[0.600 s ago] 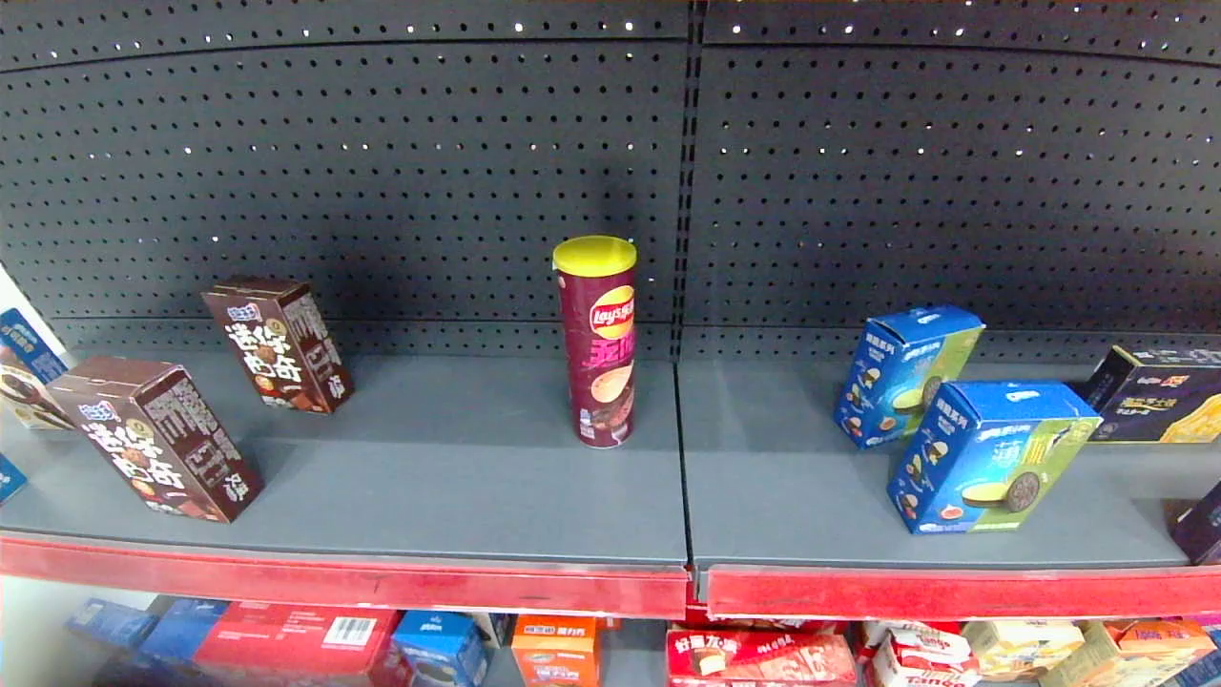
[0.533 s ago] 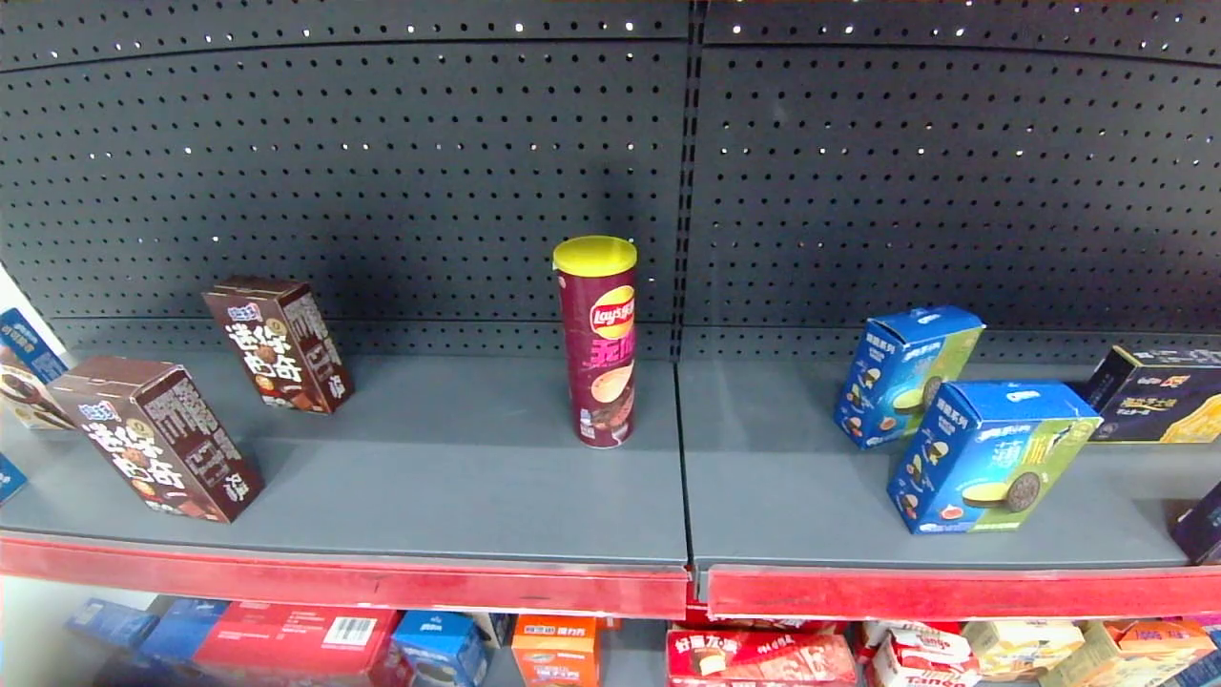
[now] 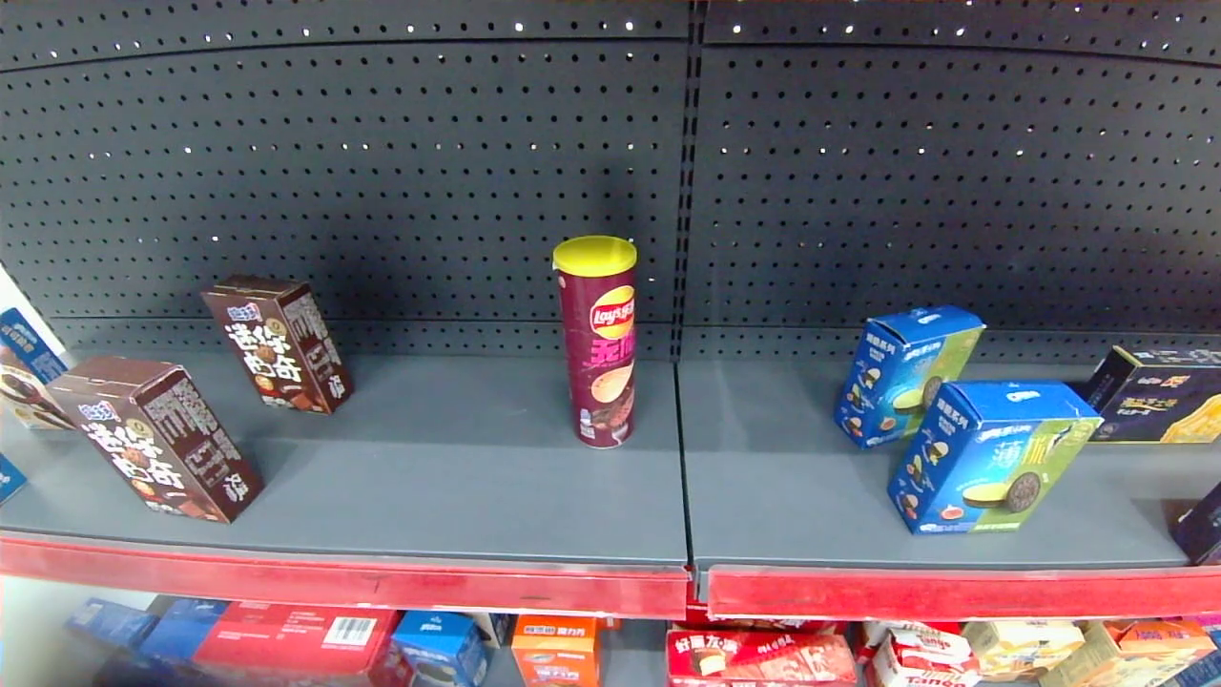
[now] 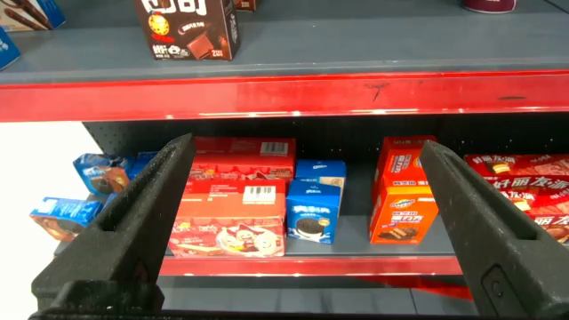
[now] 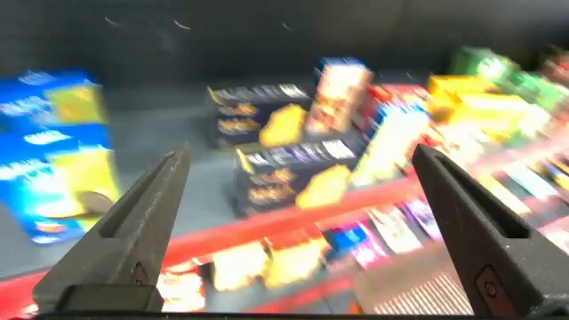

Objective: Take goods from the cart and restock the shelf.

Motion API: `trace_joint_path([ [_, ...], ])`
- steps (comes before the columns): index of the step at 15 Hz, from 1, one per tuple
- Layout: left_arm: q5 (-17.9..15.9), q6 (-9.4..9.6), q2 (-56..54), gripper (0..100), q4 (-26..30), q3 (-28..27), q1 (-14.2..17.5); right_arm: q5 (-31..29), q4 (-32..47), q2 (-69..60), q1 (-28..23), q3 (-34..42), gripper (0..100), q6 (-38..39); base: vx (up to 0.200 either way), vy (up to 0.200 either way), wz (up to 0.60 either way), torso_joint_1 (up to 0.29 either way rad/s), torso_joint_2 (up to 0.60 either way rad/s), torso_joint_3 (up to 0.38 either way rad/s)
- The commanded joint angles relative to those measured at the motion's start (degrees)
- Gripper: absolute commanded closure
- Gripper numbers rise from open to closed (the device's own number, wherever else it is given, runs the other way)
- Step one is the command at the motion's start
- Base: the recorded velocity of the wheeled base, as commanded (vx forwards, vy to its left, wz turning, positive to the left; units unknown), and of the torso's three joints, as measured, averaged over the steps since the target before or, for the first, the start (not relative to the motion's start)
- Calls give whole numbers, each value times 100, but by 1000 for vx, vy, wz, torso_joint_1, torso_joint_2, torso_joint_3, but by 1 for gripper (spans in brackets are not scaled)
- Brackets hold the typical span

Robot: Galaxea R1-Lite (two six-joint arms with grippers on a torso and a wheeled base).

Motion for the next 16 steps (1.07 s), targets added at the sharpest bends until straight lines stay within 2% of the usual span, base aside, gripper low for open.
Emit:
trace_joint_path([
  [1,3,1,5,0,-1,1,0,119,285,-497,-10,145,0,-23,0,0,0,0,0,0],
  [3,3,1,5,0,-1,1,0,251,408,-629,-45,189,0,-23,0,0,0,0,0,0],
  [4,-6,1,5,0,-1,1,0,339,1155,-787,-195,172,0,-32,0,0,0,0,0,0],
  [6,3,1,5,0,-1,1,0,515,1630,-980,-186,145,0,21,0,0,0,0,0,0],
  [8,3,1,5,0,-1,1,0,594,1639,-1033,-142,224,0,258,0,0,0,0,0,0],
  [11,3,1,5,0,-1,1,0,66,1586,-1051,95,629,0,337,0,0,0,0,0,0],
  [16,3,1,5,0,-1,1,0,110,1516,-1086,-63,936,0,65,0,0,0,0,0,0],
])
